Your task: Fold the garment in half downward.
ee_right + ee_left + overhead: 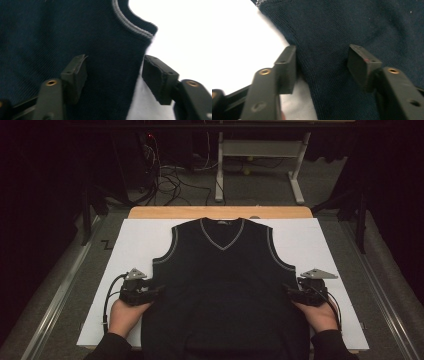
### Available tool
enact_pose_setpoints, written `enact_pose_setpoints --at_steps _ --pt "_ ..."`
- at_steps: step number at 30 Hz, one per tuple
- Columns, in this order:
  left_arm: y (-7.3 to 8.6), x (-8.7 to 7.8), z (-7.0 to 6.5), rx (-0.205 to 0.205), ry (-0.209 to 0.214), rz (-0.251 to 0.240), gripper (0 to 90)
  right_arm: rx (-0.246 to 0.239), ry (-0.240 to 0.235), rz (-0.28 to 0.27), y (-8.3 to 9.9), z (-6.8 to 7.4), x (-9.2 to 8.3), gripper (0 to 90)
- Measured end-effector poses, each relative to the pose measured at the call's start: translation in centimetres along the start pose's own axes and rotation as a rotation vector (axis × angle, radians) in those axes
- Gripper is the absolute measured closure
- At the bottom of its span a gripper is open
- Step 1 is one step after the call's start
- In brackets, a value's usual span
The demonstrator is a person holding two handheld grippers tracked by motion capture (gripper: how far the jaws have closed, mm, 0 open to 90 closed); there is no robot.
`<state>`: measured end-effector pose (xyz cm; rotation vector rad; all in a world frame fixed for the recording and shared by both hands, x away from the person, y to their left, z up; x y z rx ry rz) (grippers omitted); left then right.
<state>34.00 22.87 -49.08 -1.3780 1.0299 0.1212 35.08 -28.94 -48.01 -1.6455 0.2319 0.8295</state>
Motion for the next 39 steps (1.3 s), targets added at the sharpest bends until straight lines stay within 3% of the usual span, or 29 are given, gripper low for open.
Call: enact_pose_setpoints --at_steps 2,6,11,17,21,23,27,34,39 --pt "0.0 0.0 -0.1 0.013 -0.013 0.001 51.8 -0.002 -0.012 -0.002 0.0 0.3 0.0 50.1" --pt "0.1 0.0 -0.1 0.011 0.011 -0.003 66.4 -0.011 -0.038 -0.006 0.0 0.6 -0.1 64.4" --pt "0.2 -0.1 -0.2 0.03 0.025 -0.002 74.8 -0.037 -0.067 -0.008 0.0 1.0 0.0 82.3" --pt "0.2 -0.4 0.0 0.009 0.043 -0.024 77.9 -0.059 -0.043 -0.025 0.0 1.0 -0.4 84.9" --pt "0.4 -1.3 0.0 0.0 0.049 -0.068 78.6 -0.026 -0.044 -0.086 -0.2 0.5 -1.4 85.1" --pt "0.7 -2.0 -0.1 0.009 0.054 -0.082 78.7 -0.033 -0.05 -0.124 -0.1 0.5 -2.0 85.1" --pt "1.0 -3.5 -0.2 0.015 0.076 -0.106 78.7 -0.059 -0.037 -0.147 0.2 0.8 -3.1 85.1" --pt "1.5 -4.5 -0.5 0.007 0.103 -0.122 78.7 -0.037 -0.063 -0.162 1.2 0.5 -4.5 85.1" --pt "1.9 -5.3 -0.7 0.002 0.123 -0.135 78.7 -0.057 -0.073 -0.166 1.9 0.9 -5.6 85.1"
Point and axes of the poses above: each handheld gripper's, and its own axes: x roughly forward along the jaws, y roughly out of its underside, z roughly to its left, the point moved 1 cm from there along x, roughly forward along the jaws, and after that the axes turned 4 degrees about -z, right-handed, at the moved point
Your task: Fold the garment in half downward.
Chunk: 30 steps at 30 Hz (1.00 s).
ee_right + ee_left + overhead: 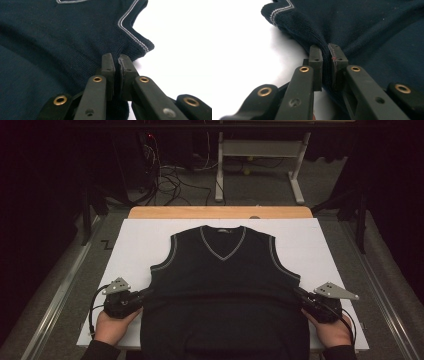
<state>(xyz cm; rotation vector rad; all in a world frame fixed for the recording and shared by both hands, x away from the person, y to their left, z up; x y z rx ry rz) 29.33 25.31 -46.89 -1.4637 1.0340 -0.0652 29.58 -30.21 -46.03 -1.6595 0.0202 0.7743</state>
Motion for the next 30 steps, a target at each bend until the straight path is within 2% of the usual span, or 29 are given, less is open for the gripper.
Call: enact_pose_setpoints --at_steps 5,15,22,30 --pt "0.6 -1.4 -1.2 0.02 0.013 -0.005 78.7 -0.014 -0.01 -0.009 0.4 0.4 -1.1 85.1" --pt "2.4 -3.1 -3.1 0.053 0.044 0.029 78.6 -0.033 -0.027 -0.004 1.8 1.4 -3.4 85.0" --pt "4.0 -3.9 -4.1 0.057 0.059 0.077 78.5 -0.038 -0.045 0.015 3.1 2.3 -4.8 84.9" --pt "5.1 -4.7 -4.8 0.073 0.062 0.094 78.3 -0.043 -0.062 0.033 4.1 2.8 -5.7 84.8"
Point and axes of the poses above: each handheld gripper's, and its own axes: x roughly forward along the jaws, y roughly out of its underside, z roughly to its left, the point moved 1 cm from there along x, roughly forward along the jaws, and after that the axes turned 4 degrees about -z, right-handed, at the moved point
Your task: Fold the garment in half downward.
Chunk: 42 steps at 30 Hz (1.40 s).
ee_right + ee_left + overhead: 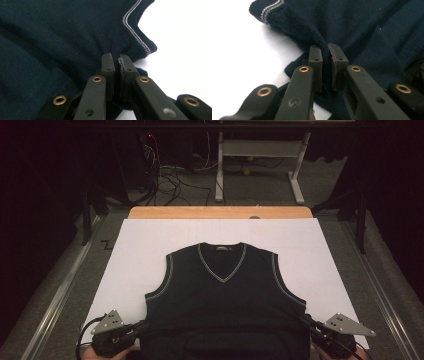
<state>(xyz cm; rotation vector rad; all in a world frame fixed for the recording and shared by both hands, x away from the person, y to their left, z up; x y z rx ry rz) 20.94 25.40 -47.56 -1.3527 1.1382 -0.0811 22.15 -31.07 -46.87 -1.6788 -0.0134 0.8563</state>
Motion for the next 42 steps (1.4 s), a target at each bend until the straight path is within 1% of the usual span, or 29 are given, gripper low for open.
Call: enact_pose_setpoints --at_steps 4,9,11,12,13,15,18,20,22,23,26,27,29,30,31,34,37,40,42 --pt "0.2 -0.1 0.0 -0.004 -0.003 0.007 78.4 -0.007 -0.007 0.005 0.3 0.2 -0.2 84.8" --pt "0.3 -0.1 0.1 -0.002 -0.009 0.008 78.2 -0.001 -0.015 0.013 0.4 0.1 -0.1 84.2" --pt "0.3 -0.1 0.2 -0.012 -0.01 0.003 75.7 -0.001 -0.014 0.011 0.4 0.1 -0.1 82.3" --pt "0.3 -0.1 0.2 -0.012 -0.01 0.003 73.0 0.001 -0.014 0.008 0.4 0.1 -0.1 80.2" --pt "0.3 -0.2 0.4 -0.029 -0.016 -0.012 69.1 0.009 -0.011 0.002 0.4 0.0 -0.1 78.4" --pt "0.4 -0.4 0.7 -0.045 -0.021 -0.027 66.0 0.013 -0.01 -0.015 0.4 -0.1 -0.1 74.0" --pt "0.3 -0.4 0.8 -0.047 -0.028 -0.039 57.9 0.04 -0.003 -0.035 0.4 -0.4 -0.3 67.5" --pt "0.3 -0.4 0.8 -0.049 -0.048 -0.051 48.9 0.053 -0.001 -0.049 0.4 -0.5 -0.3 61.6" --pt "0.3 -0.5 1.0 -0.056 -0.06 -0.071 46.8 0.064 0.002 -0.055 0.4 -0.6 -0.2 57.2" --pt "0.3 -0.5 1.1 -0.065 -0.068 -0.08 43.3 0.063 0.003 -0.058 0.4 -0.7 -0.1 54.9" --pt "0.3 -0.6 1.5 -0.083 -0.078 -0.108 36.6 0.069 0.005 -0.066 0.4 -0.8 0.1 47.5" --pt "0.2 -0.6 1.7 -0.083 -0.076 -0.116 34.3 0.072 0.004 -0.071 0.4 -0.8 0.2 44.9" --pt "0.1 -0.5 1.8 -0.072 -0.078 -0.133 33.9 0.078 0.01 -0.082 0.3 -0.9 0.4 40.1" --pt "-0.1 -0.3 1.9 -0.061 -0.084 -0.133 32.2 0.081 0.012 -0.087 0.3 -0.9 0.4 37.8" --pt "-0.1 -0.2 1.9 -0.06 -0.087 -0.133 29.8 0.084 0.014 -0.092 0.2 -1.0 0.6 34.8" --pt "-0.5 0.2 2.2 -0.057 -0.087 -0.145 26.7 0.094 0.017 -0.106 0.0 -1.2 0.8 27.6" --pt "-0.8 0.5 2.4 -0.048 -0.094 -0.158 24.3 0.091 0.024 -0.125 -0.4 -1.4 1.2 20.7" --pt "-1.2 0.9 2.8 -0.042 -0.106 -0.164 20.6 0.085 0.031 -0.14 -0.8 -1.5 1.7 15.6" --pt "-1.5 1.3 3.1 -0.042 -0.109 -0.165 18.2 0.093 0.032 -0.151 -1.2 -1.6 2.1 14.2"
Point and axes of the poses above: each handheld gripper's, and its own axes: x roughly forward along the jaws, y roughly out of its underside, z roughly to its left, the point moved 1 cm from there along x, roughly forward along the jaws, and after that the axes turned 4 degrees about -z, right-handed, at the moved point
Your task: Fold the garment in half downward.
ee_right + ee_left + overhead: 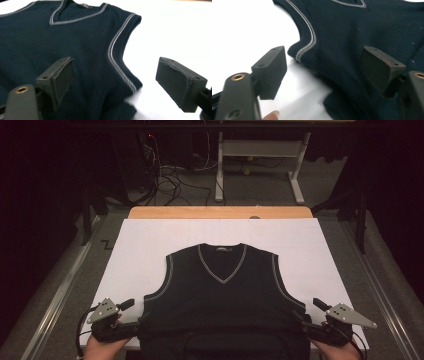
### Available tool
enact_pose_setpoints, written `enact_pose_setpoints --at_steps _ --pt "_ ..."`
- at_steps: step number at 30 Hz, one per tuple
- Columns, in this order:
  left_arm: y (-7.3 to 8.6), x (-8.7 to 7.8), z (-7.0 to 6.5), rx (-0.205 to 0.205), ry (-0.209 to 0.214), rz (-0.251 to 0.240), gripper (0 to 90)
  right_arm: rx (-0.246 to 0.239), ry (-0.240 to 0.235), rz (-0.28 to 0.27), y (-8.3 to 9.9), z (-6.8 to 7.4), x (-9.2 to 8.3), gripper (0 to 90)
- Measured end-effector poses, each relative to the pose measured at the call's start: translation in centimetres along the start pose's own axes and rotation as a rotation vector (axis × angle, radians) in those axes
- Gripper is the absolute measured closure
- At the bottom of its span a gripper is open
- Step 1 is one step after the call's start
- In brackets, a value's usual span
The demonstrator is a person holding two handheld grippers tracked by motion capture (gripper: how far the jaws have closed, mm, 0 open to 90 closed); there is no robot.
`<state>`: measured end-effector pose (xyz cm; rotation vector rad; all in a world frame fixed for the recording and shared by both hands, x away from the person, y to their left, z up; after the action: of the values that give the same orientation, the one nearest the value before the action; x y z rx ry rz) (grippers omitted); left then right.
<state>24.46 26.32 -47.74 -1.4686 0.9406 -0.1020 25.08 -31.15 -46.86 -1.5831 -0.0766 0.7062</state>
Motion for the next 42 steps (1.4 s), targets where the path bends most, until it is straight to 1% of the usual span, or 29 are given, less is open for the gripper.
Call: enact_pose_setpoints --at_steps 1,3,4,5,8,11,14,16,19,22,24,26,28,31,34,36,37,38,39,41,42 --pt "-0.1 0.3 0.2 -0.011 -0.01 0.002 14.4 -0.001 0.003 -0.001 -0.2 0.0 0.3 12.0" --pt "-0.3 0.7 0.6 -0.046 -0.014 0.003 4.3 -0.016 0.022 0.016 -0.5 -0.1 1.0 6.7" --pt "-0.4 0.8 0.7 -0.048 -0.022 0.002 1.2 -0.019 0.029 0.021 -0.7 -0.1 1.3 3.8" --pt "-0.5 1.0 0.8 -0.043 -0.027 0.006 0.0 -0.02 0.037 0.021 -0.9 -0.1 1.6 0.1" --pt "-1.0 1.4 1.2 -0.029 -0.035 -0.01 0.0 -0.017 0.05 0.017 -1.5 -0.3 2.5 0.1" --pt "-1.7 2.1 1.6 -0.033 -0.023 -0.022 0.0 -0.022 0.058 0.009 -2.3 -0.6 3.3 0.1" --pt "-2.5 3.1 1.7 -0.012 -0.017 -0.003 0.0 -0.028 0.049 0.003 -3.2 -0.8 4.2 0.1" --pt "-3.1 3.6 1.7 0.002 -0.013 0.001 0.0 -0.033 0.046 0.0 -3.7 -0.8 4.9 0.1" --pt "-4.3 4.6 1.8 0.012 0.003 0.011 0.0 -0.047 0.039 0.017 -4.7 -0.8 6.3 0.1" --pt "-5.8 5.5 2.0 0.029 -0.004 0.015 0.0 -0.057 0.05 0.029 -5.9 -1.0 7.7 0.2" --pt "-6.8 6.1 2.2 0.025 0.003 0.005 0.0 -0.058 0.057 0.035 -6.6 -1.2 8.6 0.2" --pt "-7.7 6.7 2.5 0.015 0.015 0.002 0.0 -0.065 0.055 0.047 -7.3 -1.4 9.4 0.2" --pt "-8.3 7.4 2.9 0.011 0.012 0.004 0.0 -0.065 0.059 0.06 -7.8 -1.6 10.2 0.2" --pt "-9.0 8.8 3.9 -0.026 0.02 0.017 0.0 -0.057 0.063 0.067 -8.4 -1.9 11.4 0.4" --pt "-9.5 10.3 4.8 -0.058 0.017 0.045 0.0 -0.044 0.068 0.088 -8.8 -2.2 12.8 0.8" --pt "-9.7 11.4 5.4 -0.088 -0.004 0.071 0.0 -0.034 0.068 0.102 -8.9 -2.4 13.6 2.7" --pt "-9.8 11.9 5.8 -0.108 -0.015 0.092 0.0 -0.03 0.068 0.11 -9.0 -2.5 14.0 5.4" --pt "-9.8 11.9 5.8 -0.108 -0.015 0.092 0.0 -0.036 0.065 0.12 -9.0 -2.6 14.4 7.7" --pt "-10.0 13.0 6.3 -0.132 -0.027 0.129 0.0 -0.035 0.075 0.143 -9.0 -2.7 14.9 9.8" --pt "-10.5 13.8 6.8 -0.138 -0.04 0.155 0.4 -0.037 0.09 0.174 -9.1 -2.9 15.6 14.3" --pt "-10.7 14.1 6.9 -0.139 -0.052 0.158 1.4 -0.027 0.096 0.187 -9.1 -3.0 15.9 15.6"
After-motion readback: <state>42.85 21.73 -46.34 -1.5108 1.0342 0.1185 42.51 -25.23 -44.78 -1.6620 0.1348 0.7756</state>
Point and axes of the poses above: each handheld gripper's, and its own axes: x roughly forward along the jaws, y roughly out of its underside, z roughly to its left, the point moved 1 cm from there along x, roughly forward along the jaws, and after that the axes turned 4 degrees about -z, right-handed, at the moved point
